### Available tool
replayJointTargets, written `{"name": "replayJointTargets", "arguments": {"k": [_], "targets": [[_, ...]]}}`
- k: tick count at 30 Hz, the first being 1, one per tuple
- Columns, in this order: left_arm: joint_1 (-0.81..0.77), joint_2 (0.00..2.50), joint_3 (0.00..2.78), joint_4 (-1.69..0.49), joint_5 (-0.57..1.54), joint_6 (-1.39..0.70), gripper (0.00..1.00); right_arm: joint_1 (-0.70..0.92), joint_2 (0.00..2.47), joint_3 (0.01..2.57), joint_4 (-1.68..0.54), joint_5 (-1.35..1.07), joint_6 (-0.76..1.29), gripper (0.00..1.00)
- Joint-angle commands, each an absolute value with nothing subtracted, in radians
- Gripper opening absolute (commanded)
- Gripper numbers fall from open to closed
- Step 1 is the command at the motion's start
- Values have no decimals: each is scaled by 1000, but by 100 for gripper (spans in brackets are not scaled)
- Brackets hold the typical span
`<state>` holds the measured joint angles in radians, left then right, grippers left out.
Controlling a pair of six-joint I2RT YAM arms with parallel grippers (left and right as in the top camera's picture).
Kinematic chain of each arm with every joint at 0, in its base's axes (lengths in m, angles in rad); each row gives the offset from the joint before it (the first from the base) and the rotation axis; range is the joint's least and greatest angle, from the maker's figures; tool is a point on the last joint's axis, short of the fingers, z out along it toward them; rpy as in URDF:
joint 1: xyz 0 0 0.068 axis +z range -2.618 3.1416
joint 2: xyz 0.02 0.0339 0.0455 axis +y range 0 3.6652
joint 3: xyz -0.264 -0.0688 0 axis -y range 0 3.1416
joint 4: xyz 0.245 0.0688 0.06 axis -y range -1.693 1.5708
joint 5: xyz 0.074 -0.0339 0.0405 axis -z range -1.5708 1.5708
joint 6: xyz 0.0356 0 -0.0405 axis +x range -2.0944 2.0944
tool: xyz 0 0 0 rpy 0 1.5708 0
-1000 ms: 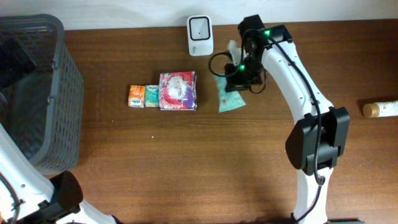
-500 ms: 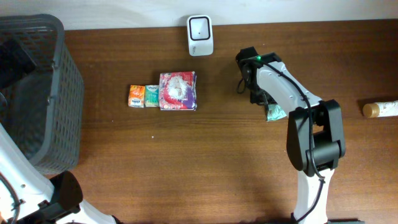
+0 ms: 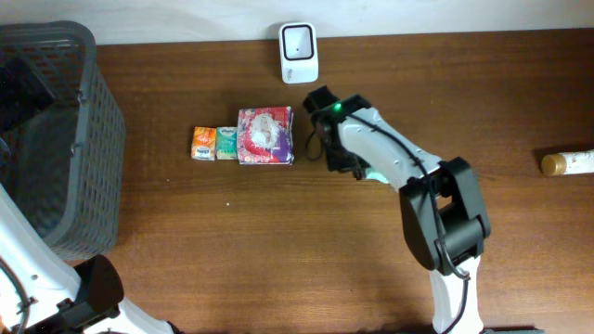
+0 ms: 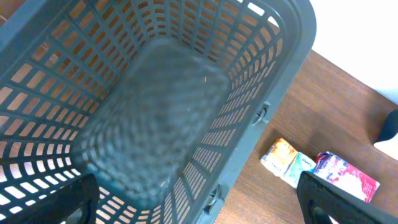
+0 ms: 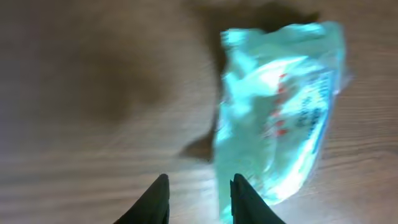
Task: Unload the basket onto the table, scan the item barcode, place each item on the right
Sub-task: 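Hold the green packet up in front of the white scanner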
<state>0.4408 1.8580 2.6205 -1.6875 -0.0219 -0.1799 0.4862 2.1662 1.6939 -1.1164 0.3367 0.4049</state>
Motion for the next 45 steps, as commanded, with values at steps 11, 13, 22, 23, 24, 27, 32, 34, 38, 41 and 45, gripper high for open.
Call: {"name": "replayJointTargets", "arguments": {"k": [11, 13, 22, 23, 24, 27, 32, 34, 38, 41, 45], "targets": [[443, 1859, 2619, -1688, -18, -186, 99, 164, 2156, 1802, -1144, -15, 29, 55], [443, 1859, 2619, -1688, -18, -186, 99, 142, 2156, 1754, -1101, -53, 30, 54], [443, 1860, 2619, -1688, -18, -186, 99, 165, 2157, 1580, -928, -91, 38, 29], [443, 1859, 2619, -1688, -18, -186, 99, 168, 2157, 1583, -930, -110, 54, 20], [443, 1859, 2619, -1688, -18, -186, 99, 173, 2156, 1591, -932, -113, 81, 18], [443, 1859, 2619, -1688, -18, -186, 99, 206, 2155, 1679, -935, -124, 94, 10], [443, 1859, 2619, -1688, -18, -186, 99, 260, 2155, 1870, -759, -125, 94, 4], [443, 1859, 2619, -1688, -18, -186, 99, 276, 2155, 1885, -588, -125, 94, 5], [443, 1859, 2619, -1688, -18, -186, 99, 308, 2168, 1885, -202, -123, 94, 5], [443, 1859, 2619, -1688, -18, -186, 99, 319, 2202, 1885, -49, -120, 95, 5], [443, 1859, 2619, -1688, -18, -186, 99, 329, 2266, 1885, 142, -67, 201, 8]]}}
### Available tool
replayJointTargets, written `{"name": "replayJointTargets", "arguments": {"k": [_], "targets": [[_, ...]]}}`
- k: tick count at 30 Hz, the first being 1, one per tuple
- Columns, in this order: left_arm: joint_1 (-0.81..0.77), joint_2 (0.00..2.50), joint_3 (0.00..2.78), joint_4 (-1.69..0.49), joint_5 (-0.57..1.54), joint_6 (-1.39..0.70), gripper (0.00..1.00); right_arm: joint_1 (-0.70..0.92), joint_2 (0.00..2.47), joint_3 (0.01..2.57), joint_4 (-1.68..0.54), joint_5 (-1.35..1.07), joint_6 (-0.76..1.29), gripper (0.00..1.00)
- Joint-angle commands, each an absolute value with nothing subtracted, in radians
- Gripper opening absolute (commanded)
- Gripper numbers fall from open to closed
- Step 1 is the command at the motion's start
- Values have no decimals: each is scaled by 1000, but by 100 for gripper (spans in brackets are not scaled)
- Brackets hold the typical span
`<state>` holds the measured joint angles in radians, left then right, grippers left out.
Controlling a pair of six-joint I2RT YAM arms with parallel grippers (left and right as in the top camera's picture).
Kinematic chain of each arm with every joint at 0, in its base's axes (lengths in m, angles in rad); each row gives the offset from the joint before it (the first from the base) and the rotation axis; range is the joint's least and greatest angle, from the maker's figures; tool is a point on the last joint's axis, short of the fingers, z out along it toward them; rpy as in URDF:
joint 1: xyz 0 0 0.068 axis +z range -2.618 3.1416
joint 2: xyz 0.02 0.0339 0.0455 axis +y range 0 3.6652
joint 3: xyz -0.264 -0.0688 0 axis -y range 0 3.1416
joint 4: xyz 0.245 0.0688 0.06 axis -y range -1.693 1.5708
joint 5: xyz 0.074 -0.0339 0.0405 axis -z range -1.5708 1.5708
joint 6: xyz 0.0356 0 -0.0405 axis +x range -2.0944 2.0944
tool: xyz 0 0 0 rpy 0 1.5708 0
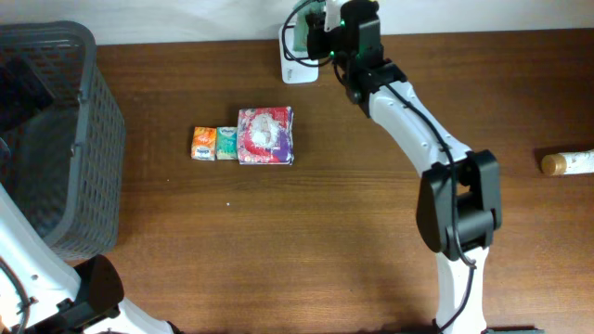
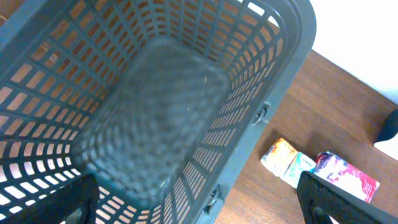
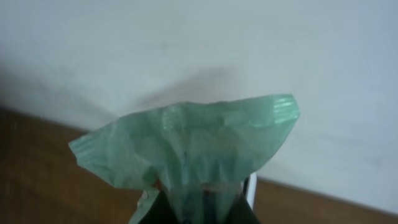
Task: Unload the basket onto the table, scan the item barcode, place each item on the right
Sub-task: 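Hold the green packet up in front of the white scanner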
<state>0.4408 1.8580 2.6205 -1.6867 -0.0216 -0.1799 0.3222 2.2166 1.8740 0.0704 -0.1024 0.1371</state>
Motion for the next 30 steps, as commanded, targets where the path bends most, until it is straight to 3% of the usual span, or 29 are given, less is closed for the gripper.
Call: {"name": "replayJointTargets", "arguments": {"k": [1, 14, 20, 30], "targets": [[443, 1859, 2619, -1688, -18, -186, 99, 334, 2279, 1885, 193, -66, 208, 8], [443, 1859, 2619, -1688, -18, -186, 99, 367, 2395, 1885, 246, 13, 207, 9], [443, 1859, 2619, -1688, -18, -186, 99, 365, 2395, 1891, 427, 62, 189, 12], [443, 1859, 2619, -1688, -18, -186, 99, 364, 2398, 2064, 150, 69, 188, 19]]}}
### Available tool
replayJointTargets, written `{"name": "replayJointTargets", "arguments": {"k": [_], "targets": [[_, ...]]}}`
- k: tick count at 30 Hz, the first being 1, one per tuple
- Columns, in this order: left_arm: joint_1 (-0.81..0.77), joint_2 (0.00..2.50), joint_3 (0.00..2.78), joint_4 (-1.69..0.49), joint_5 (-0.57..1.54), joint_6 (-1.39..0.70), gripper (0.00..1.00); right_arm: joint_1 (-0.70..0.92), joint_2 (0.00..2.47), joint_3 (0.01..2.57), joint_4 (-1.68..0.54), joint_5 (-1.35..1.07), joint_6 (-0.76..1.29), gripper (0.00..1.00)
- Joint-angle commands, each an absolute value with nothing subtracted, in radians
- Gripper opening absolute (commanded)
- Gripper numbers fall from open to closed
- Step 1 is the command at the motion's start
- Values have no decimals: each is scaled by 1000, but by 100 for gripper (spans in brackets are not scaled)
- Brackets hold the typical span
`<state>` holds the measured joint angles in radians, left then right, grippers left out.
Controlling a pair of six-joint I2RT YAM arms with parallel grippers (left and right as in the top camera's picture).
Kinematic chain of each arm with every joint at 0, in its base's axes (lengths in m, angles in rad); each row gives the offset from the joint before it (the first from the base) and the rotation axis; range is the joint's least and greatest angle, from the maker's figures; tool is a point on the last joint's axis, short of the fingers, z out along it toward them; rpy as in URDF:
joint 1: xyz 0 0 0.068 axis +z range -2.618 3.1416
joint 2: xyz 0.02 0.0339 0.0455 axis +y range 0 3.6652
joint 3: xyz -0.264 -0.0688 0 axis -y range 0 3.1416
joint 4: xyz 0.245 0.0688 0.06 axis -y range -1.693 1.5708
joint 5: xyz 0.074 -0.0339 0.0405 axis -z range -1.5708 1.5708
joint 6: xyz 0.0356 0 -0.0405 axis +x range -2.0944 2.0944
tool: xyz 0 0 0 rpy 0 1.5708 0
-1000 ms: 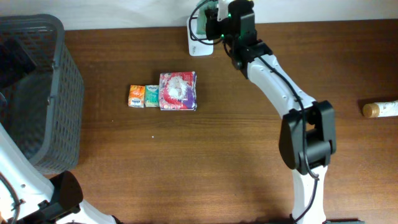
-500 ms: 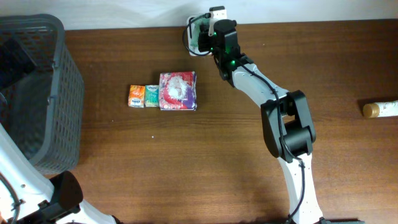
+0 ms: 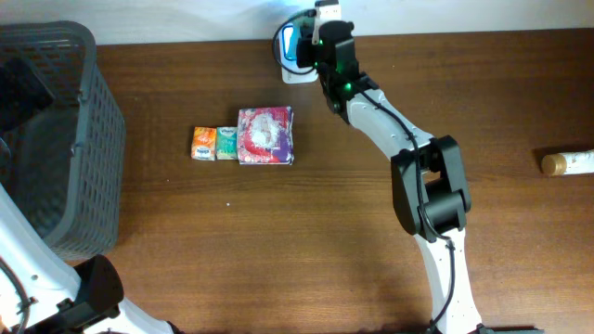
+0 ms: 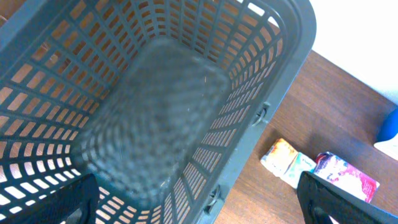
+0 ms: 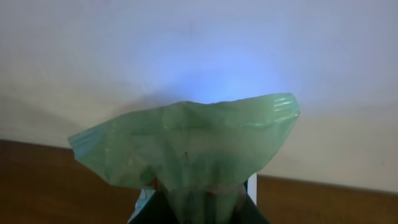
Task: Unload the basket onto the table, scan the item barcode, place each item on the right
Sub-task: 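Hold the green packet up in front of the white scanner, then carry the green packet right and drop it at the table's right edge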
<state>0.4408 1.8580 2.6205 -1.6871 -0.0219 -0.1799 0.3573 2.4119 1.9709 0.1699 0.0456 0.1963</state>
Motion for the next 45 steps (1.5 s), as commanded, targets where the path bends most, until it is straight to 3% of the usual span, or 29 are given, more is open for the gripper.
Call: {"name": "replayJointTargets", "arguments": {"k": [1, 6, 13, 19, 26, 30, 33, 38, 40, 42, 43, 45], "targets": [[443, 1859, 2619, -1688, -18, -186, 99, 363, 2399, 2080, 122, 78, 189, 19], [443, 1859, 2619, -1688, -18, -186, 99, 364, 2432, 2087, 11, 79, 189, 20], [443, 1859, 2619, -1688, -18, -186, 99, 366, 2441, 2096, 39, 80, 189, 18], [443, 1859, 2619, -1688, -18, -186, 99, 344, 2379, 2101, 0, 92, 198, 10], [443, 1859, 2619, -1688, -18, -186, 99, 99, 2229, 2101, -500, 169, 546, 4], [443, 1859, 2619, -1688, -18, -186, 99, -116, 2230, 2100, -818, 170, 563, 4], [443, 1859, 2619, -1688, -18, -186, 99, -276, 2230, 2099, -937, 170, 562, 22], [443, 1859, 2619, -1688, -18, -186, 99, -503, 2230, 2085, -1023, 169, 562, 22], [443, 1859, 2619, -1688, -18, -186, 99, -541, 2232, 2075, -1021, 169, 562, 28], [443, 1859, 2619, -1688, -18, -186, 99, -552, 2233, 2075, -1015, 170, 562, 66], [443, 1859, 2619, -1688, -18, -186, 99, -551, 2234, 2075, -1012, 170, 555, 77], [443, 1860, 2619, -1688, -18, -186, 99, -543, 2234, 2075, -1015, 146, 554, 80]]}}
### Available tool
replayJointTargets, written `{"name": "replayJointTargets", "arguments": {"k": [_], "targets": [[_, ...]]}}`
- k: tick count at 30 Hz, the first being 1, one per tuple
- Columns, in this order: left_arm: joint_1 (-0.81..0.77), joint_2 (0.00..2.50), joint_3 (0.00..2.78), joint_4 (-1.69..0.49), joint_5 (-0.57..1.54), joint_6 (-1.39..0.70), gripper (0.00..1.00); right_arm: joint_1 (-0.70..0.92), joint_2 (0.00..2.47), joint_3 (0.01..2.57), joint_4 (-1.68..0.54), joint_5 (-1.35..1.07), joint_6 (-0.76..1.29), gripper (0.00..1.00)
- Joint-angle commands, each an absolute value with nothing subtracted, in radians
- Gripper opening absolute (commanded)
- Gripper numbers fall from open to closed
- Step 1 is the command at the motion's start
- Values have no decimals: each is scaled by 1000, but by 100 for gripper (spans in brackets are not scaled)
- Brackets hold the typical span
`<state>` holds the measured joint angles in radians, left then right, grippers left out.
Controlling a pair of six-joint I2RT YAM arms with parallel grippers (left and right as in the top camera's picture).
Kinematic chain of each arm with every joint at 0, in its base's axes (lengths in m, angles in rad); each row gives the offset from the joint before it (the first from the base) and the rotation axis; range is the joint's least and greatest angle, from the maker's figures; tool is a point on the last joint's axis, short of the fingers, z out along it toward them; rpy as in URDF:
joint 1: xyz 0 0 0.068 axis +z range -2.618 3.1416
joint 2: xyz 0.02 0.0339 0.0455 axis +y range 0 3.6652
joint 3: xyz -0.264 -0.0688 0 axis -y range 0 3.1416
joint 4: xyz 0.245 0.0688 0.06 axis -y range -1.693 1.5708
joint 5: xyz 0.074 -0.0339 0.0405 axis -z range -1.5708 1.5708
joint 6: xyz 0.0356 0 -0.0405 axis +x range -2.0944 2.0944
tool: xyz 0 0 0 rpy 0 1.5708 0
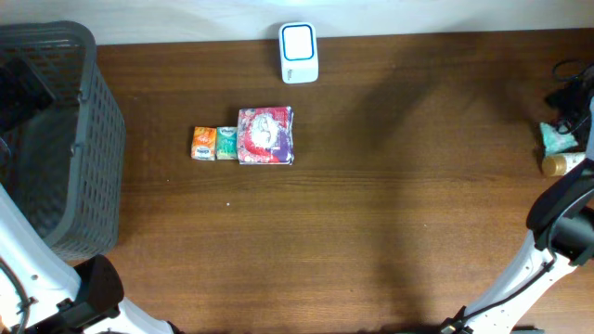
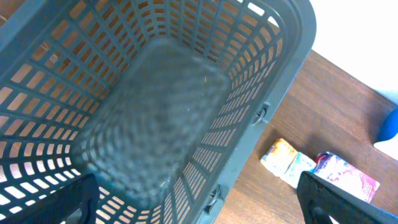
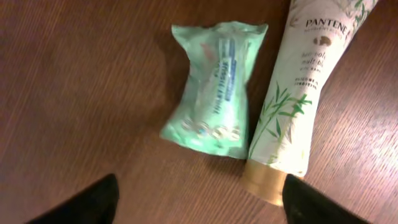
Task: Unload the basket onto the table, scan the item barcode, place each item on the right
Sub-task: 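Carry the green packet right and drop it at the table's right edge, then reach the right gripper to the red-purple packet and grasp it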
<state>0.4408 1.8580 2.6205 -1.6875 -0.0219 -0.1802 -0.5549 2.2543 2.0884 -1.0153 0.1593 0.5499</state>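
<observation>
The green tissue packet (image 3: 214, 87) lies flat on the wood, its side touching a white Pantene bottle (image 3: 308, 93). My right gripper (image 3: 199, 204) hovers over them, open and holding nothing. From overhead the packet (image 1: 557, 139) and the bottle (image 1: 555, 165) sit at the table's far right edge. The white barcode scanner (image 1: 299, 42) stands at the back middle, its face lit pale blue. My left gripper (image 2: 199, 205) is open above the grey basket (image 2: 186, 93).
An orange packet (image 1: 203, 143), a small green packet (image 1: 226, 143) and a pink pack (image 1: 265, 135) lie in a row left of centre. The basket (image 1: 56, 139) fills the left end of the table. The right arm (image 1: 557, 223) runs along the right edge.
My right gripper held the green packet up at the glowing scanner. Now the packet lies at the far right beside the bottle, and the gripper is open above it. The left arm is unchanged.
First the green packet lay on the table right of the pink pack, with my right gripper's fingers beside it. Then the gripper held it up in front of the scanner, which later glowed blue. Now the packet rests by the bottle, released.
</observation>
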Motion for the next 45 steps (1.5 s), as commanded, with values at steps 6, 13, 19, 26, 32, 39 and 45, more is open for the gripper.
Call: {"name": "replayJointTargets", "arguments": {"k": [6, 13, 19, 26, 32, 39, 45], "targets": [[443, 1859, 2619, -1688, -18, -186, 99, -438, 2234, 2075, -1026, -382, 279, 78], [443, 1859, 2619, -1688, -18, -186, 99, -23, 2234, 2019, -1107, -460, 102, 97], [443, 1859, 2619, -1688, -18, -186, 99, 266, 2284, 1950, -877, -464, 257, 99], [443, 1859, 2619, -1688, -18, -186, 99, 426, 2354, 1950, -780, -449, 331, 99], [443, 1859, 2619, -1688, -18, -186, 99, 432, 2442, 1940, -772, -550, 331, 59], [443, 1859, 2619, -1688, -18, -186, 99, 400, 2349, 2015, -940, -453, 295, 7], [443, 1859, 2619, -1688, -18, -186, 99, 392, 2211, 2119, -1271, 199, 330, 4]]}}
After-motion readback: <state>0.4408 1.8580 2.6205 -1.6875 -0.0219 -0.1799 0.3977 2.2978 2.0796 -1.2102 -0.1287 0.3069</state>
